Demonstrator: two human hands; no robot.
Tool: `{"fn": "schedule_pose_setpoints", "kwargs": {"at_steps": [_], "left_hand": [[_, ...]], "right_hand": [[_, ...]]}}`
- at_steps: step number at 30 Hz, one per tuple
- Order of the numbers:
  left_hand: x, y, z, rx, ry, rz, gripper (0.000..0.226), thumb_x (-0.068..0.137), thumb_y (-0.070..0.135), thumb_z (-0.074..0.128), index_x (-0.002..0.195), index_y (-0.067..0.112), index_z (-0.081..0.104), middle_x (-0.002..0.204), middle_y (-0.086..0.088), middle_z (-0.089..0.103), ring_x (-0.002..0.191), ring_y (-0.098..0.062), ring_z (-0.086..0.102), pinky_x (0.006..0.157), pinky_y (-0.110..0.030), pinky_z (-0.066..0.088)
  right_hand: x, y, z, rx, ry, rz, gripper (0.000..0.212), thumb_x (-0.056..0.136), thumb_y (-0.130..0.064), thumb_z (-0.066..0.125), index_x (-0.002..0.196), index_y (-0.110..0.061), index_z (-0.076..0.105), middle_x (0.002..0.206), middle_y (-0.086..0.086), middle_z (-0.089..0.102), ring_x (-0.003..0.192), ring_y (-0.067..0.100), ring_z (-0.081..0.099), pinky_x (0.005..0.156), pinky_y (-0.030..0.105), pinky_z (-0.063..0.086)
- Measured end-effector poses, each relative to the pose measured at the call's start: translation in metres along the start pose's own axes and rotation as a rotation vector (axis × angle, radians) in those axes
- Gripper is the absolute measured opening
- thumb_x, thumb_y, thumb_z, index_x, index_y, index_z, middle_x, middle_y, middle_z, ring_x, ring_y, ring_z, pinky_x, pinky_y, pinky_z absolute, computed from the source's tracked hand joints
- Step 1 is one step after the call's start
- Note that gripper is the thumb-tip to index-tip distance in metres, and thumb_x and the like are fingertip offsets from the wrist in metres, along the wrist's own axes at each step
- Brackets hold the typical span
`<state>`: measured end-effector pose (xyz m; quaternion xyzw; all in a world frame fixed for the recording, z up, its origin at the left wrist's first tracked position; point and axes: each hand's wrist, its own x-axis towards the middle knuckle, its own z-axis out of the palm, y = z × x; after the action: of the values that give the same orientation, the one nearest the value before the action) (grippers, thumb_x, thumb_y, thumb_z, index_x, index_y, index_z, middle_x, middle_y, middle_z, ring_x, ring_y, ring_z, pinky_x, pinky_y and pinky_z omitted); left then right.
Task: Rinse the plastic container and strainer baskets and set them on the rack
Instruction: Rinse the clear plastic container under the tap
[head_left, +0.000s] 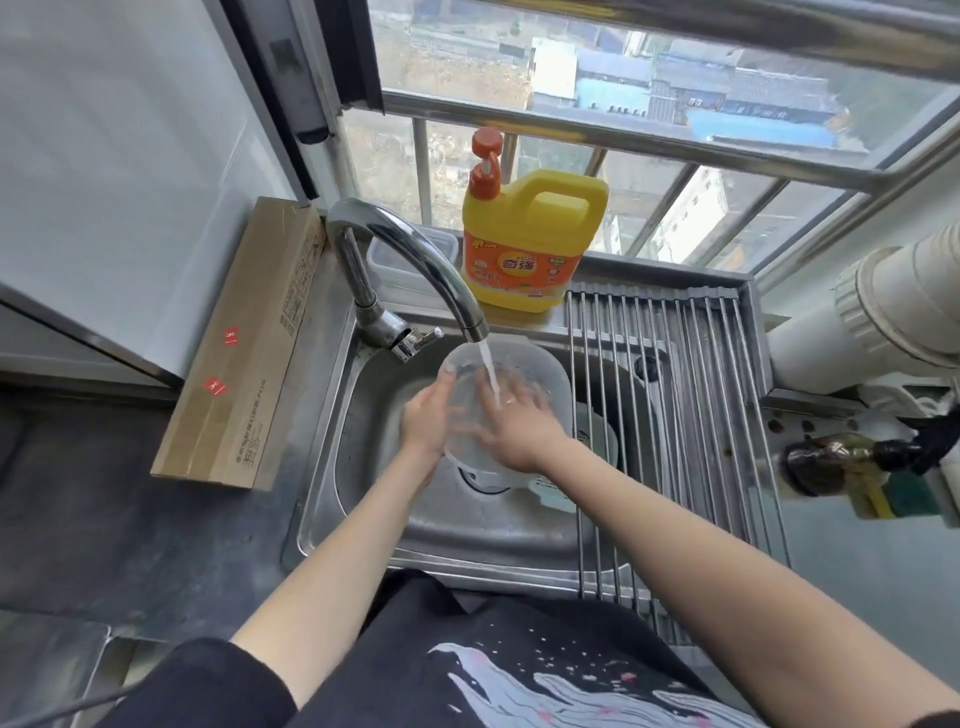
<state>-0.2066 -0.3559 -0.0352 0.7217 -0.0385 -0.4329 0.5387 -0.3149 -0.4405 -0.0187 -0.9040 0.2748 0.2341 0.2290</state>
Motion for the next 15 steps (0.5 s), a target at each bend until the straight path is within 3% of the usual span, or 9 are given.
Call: {"fn": "schedule_pose_setpoints", "kwargs": {"at_steps": [2, 3, 5, 7, 9, 11, 13, 15], "left_hand": [[0.003, -0.003, -0.004, 0.126, 0.026, 0.067, 0.044, 0.094, 0.047, 0.05, 0.115, 0.012, 0.066, 0.105, -0.003, 0.067, 0.095, -0.016, 0.062, 0.077, -0.026, 0.048], [0.005, -0.004, -0.009, 0.176, 0.028, 0.099, 0.045, 0.093, 0.052, 0.049, 0.114, 0.016, 0.066, 0.104, 0.001, 0.067, 0.099, -0.017, 0.061, 0.083, -0.03, 0.048], [0.007, -0.004, -0.013, 0.239, 0.017, 0.162, 0.049, 0.088, 0.061, 0.048, 0.109, 0.02, 0.064, 0.099, 0.003, 0.067, 0.099, -0.02, 0.063, 0.088, -0.039, 0.051], [0.008, -0.002, -0.011, 0.296, 0.035, 0.206, 0.051, 0.09, 0.06, 0.045, 0.11, 0.017, 0.062, 0.1, -0.002, 0.067, 0.098, -0.022, 0.062, 0.085, -0.036, 0.049], [0.007, 0.002, -0.009, 0.317, 0.079, 0.238, 0.053, 0.091, 0.06, 0.041, 0.111, 0.015, 0.06, 0.099, -0.005, 0.066, 0.097, -0.025, 0.062, 0.08, -0.035, 0.046], [0.009, 0.003, -0.01, 0.348, 0.099, 0.273, 0.053, 0.092, 0.059, 0.04, 0.114, 0.015, 0.06, 0.102, -0.006, 0.067, 0.098, -0.027, 0.062, 0.082, -0.037, 0.047], [0.011, 0.002, -0.014, 0.361, 0.094, 0.277, 0.049, 0.094, 0.056, 0.04, 0.116, 0.016, 0.06, 0.105, -0.004, 0.067, 0.098, -0.024, 0.062, 0.081, -0.035, 0.046], [0.011, 0.002, -0.016, 0.315, 0.052, 0.238, 0.046, 0.097, 0.052, 0.038, 0.123, 0.019, 0.058, 0.109, 0.002, 0.063, 0.103, -0.02, 0.059, 0.083, -0.031, 0.043]], "right_hand": [[-0.002, -0.002, 0.008, -0.17, -0.078, -0.116, 0.068, 0.098, -0.056, 0.025, 0.153, -0.03, -0.004, 0.161, -0.001, -0.008, 0.147, 0.024, -0.012, 0.117, 0.05, -0.011], [-0.002, 0.003, 0.008, -0.267, -0.043, -0.124, 0.067, 0.098, -0.057, 0.022, 0.154, -0.027, -0.003, 0.161, 0.001, -0.002, 0.148, 0.022, -0.007, 0.117, 0.047, -0.013], [-0.001, 0.016, 0.005, -0.377, 0.062, 0.023, 0.07, 0.099, -0.055, 0.016, 0.153, -0.014, -0.003, 0.161, 0.009, 0.005, 0.149, 0.021, -0.003, 0.116, 0.039, -0.016], [-0.004, 0.016, 0.006, -0.437, 0.025, 0.149, 0.078, 0.097, -0.06, 0.008, 0.152, -0.007, -0.003, 0.161, 0.011, 0.004, 0.149, 0.022, -0.005, 0.116, 0.042, -0.018], [-0.009, 0.0, 0.018, -0.478, -0.062, 0.168, 0.084, 0.092, -0.066, 0.002, 0.151, -0.008, 0.02, 0.158, 0.012, 0.018, 0.149, 0.025, 0.003, 0.114, 0.053, -0.017], [-0.016, -0.014, 0.02, -0.322, -0.139, 0.081, 0.082, 0.093, -0.065, 0.003, 0.128, -0.015, 0.058, 0.141, 0.015, 0.05, 0.144, 0.027, 0.024, 0.111, 0.059, -0.018], [-0.024, -0.015, 0.017, -0.114, -0.159, -0.031, 0.07, 0.096, -0.061, 0.008, 0.094, -0.018, 0.063, 0.106, 0.009, 0.069, 0.124, 0.025, 0.051, 0.111, 0.057, -0.019], [-0.032, 0.0, 0.014, -0.173, 0.014, -0.108, 0.062, 0.098, -0.056, 0.014, 0.104, -0.02, 0.064, 0.107, 0.003, 0.07, 0.12, 0.019, 0.056, 0.114, 0.049, -0.02]]}}
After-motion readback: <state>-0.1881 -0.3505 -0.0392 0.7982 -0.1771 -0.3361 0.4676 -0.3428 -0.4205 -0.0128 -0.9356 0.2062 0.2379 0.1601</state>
